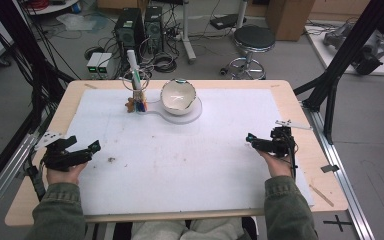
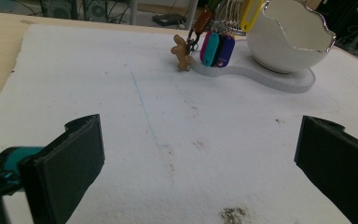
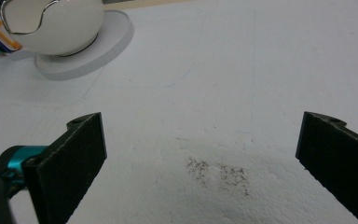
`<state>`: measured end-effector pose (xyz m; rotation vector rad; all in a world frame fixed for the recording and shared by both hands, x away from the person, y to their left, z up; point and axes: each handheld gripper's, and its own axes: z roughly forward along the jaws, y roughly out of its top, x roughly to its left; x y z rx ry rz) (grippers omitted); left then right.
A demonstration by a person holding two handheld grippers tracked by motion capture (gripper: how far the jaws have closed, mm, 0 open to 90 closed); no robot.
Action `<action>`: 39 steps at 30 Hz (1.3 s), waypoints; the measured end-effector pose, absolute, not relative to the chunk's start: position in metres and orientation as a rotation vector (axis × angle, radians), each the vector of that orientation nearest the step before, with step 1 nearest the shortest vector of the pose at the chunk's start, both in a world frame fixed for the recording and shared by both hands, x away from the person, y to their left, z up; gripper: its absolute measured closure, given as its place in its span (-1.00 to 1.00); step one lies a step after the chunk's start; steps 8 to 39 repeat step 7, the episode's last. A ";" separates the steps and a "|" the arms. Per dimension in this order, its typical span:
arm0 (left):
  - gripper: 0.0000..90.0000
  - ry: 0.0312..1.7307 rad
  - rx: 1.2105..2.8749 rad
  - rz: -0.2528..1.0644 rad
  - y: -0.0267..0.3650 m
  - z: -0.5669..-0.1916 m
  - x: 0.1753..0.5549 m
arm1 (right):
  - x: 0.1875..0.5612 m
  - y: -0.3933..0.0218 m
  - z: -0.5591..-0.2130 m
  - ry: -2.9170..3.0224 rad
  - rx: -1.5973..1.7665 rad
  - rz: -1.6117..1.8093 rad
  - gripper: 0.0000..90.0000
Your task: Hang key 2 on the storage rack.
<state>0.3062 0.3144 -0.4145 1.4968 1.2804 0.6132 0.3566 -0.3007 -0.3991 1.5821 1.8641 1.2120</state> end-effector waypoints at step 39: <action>-0.96 1.283 1.494 0.605 0.314 -0.415 0.306 | 0.353 -0.302 -0.403 1.833 1.570 1.209 -0.99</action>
